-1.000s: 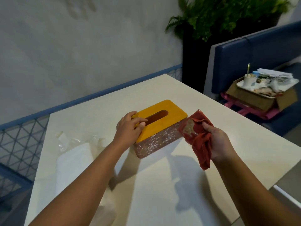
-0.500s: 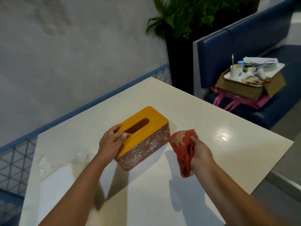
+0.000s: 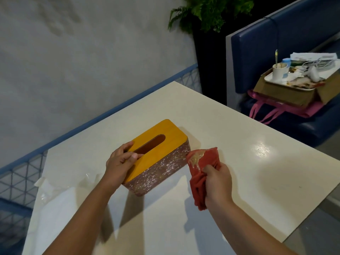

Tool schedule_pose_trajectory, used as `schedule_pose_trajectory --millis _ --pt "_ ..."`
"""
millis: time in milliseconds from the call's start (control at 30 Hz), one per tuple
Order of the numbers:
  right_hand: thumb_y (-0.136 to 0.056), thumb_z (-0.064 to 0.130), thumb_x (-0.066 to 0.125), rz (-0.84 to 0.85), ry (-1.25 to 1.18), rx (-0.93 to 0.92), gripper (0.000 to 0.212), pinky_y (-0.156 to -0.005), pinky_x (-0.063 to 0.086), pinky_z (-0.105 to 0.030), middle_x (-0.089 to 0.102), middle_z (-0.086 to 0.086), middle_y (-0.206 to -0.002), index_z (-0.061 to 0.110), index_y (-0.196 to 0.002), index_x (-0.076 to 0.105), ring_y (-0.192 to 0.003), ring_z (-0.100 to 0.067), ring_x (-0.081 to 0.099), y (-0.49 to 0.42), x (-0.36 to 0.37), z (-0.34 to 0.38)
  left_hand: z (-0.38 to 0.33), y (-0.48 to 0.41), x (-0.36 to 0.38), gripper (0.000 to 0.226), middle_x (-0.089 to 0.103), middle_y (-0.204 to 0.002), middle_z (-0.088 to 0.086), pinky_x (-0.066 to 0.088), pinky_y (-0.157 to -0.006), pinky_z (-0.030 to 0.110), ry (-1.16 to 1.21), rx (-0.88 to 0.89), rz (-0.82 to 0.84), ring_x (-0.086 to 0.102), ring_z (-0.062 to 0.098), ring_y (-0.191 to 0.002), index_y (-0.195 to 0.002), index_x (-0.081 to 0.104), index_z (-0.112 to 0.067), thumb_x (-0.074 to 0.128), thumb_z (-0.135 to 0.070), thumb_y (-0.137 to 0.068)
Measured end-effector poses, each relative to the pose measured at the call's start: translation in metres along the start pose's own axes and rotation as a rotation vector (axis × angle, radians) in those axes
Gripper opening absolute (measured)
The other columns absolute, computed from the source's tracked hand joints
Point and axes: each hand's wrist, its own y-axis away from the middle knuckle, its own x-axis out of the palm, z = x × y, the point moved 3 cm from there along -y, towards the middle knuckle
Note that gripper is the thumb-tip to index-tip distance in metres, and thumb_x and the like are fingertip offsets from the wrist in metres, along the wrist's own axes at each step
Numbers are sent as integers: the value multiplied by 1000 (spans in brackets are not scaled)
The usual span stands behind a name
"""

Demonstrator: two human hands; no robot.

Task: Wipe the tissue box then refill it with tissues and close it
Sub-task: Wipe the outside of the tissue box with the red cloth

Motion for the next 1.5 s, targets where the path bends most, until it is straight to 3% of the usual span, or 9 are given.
schedule_pose_trajectory --millis 167,400,700,800,867,1000,1267,1367,1500 --pt "-76 -8 30 -34 -213 98 24 -38 28 -18 43 -3 -52 8 -77 48 -35 -15 35 15 0 0 1 -1 3 31 38 -145 -13 17 -113 48 -53 -4 -21 28 18 -134 -94 61 -47 35 -55 -79" --pt "-76 -6 34 -168 -166 -37 41 -67 52 -45 63 -12 -86 23 -82 61 -73 -32 60 25 0 -1 5 -7 4 31 37 -147 -12 16 -109 43 -112 48 -3 27 18 -135 -101 62 -44 35 -51 -87" --pt "-90 1 35 -155 -45 -179 37 -48 43 -25 61 -5 -77 22 -103 62 -57 -15 53 38 42 -18 6 -8 1 27 33 -149 -11 16 -110 43 -188 82 21 25 19 -137 -107 64 -37 39 -38 -97" --pt "-91 9 34 -105 27 -272 45 -73 55 -37 68 -10 -108 31 -120 60 -89 -27 64 34 58 -30 5 -6 0 21 33 -148 -12 15 -110 44 -163 85 26 25 19 -138 -96 65 -37 44 -37 -95" --pt "-92 11 34 -101 101 -332 49 -97 50 -43 63 -2 -124 32 -131 53 -112 -25 59 35 68 -30 4 -7 -1 17 34 -148 -12 15 -110 44 -155 89 23 24 19 -137 -93 63 -39 46 -36 -95" --pt "-92 2 35 -149 248 -441 54 -110 38 -36 49 2 -142 21 -142 41 -129 -18 46 38 77 -30 5 -6 -1 15 33 -148 -11 14 -110 45 -139 98 39 24 19 -137 -94 62 -39 48 -34 -94" --pt "-92 0 36 -157 330 -497 52 -99 40 -23 53 5 -137 22 -138 47 -124 -15 50 40 73 -40 7 -7 0 14 33 -147 -12 14 -109 46 -155 103 39 25 18 -137 -93 61 -41 49 -36 -94" --pt "-91 0 37 -125 346 -515 52 -77 47 -9 59 5 -126 25 -134 52 -104 -14 57 43 72 -46 7 -8 0 13 33 -148 -10 14 -109 46 -169 103 40 25 19 -137 -95 60 -41 47 -37 -94" --pt "-88 0 38 -92 360 -532 53 -71 53 -28 64 3 -107 28 -129 57 -88 -18 61 45 72 -52 6 -8 0 15 33 -148 -9 15 -109 48 -175 101 37 25 20 -137 -98 61 -38 47 -36 -95"
